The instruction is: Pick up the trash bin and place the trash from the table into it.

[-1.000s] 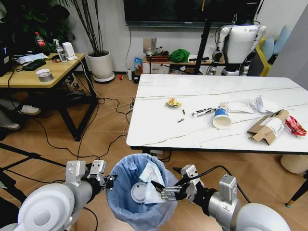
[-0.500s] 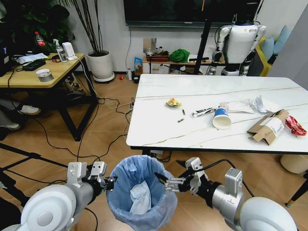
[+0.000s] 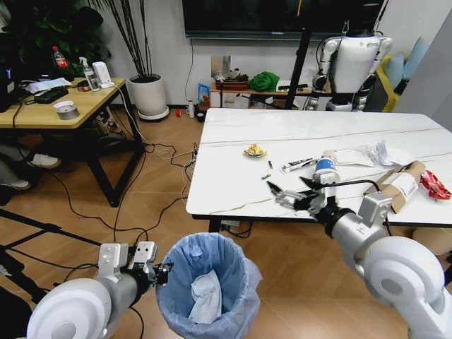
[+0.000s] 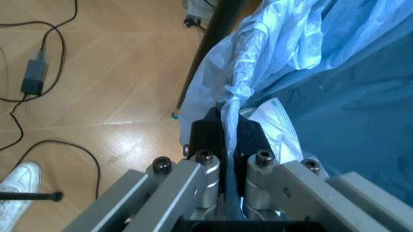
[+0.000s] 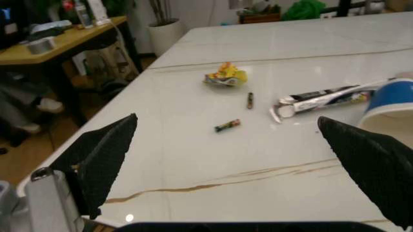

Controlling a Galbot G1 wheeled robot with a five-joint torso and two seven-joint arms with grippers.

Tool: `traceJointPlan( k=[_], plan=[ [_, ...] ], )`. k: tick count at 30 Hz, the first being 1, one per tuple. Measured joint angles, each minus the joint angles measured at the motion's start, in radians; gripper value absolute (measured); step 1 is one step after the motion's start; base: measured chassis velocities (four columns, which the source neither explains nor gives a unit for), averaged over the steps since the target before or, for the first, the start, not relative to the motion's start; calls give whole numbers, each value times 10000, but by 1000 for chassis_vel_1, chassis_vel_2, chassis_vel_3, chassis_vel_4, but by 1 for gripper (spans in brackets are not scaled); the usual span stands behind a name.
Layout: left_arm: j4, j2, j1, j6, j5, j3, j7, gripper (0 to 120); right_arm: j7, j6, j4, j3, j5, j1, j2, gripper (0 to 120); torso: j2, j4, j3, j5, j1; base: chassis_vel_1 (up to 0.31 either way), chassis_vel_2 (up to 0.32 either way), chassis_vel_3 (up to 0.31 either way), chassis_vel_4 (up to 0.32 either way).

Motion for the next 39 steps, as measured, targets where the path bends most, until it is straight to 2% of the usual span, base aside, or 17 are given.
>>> traceJointPlan(
  k=[6, 11, 20, 26, 31, 39],
  plan=[
    [0, 51, 7, 0, -6, 112, 37, 0, 1122, -113, -536, -585, 173, 668, 376, 100, 0, -1, 0, -4, -1, 0, 0, 0, 0],
    [-6, 50, -20, 0, -3, 209, 39, 0, 2236, -296, -1562, -1718, 860, 2234, 701, 100, 0, 2, 0, -6, 0, 0, 0, 0, 0],
    [-8, 44, -65, 0, -24, 269, 87, 0, 3531, -517, -2858, -2764, 1434, 3783, 982, 100, 0, 2, 0, -5, 0, 0, 0, 0, 0],
    [66, -28, -112, 0, -21, 376, 97, 0, 4469, -568, -3760, -3635, 1767, 4886, 1503, 98, 0, 1, 0, -6, 0, 0, 0, 0, 0],
    [120, -36, -122, 0, -36, 279, 104, 0, 5176, -582, -4609, -4438, 1954, 5666, 2515, 84, 0, 5, 0, -8, 0, 0, 0, 0, 0],
    [80, -59, -68, 0, -109, 119, 107, 0, 5276, -608, -5140, -4632, 1884, 5797, 2820, 77, 0, 1, -1, -5, 0, 0, 0, 0, 0]
  ],
)
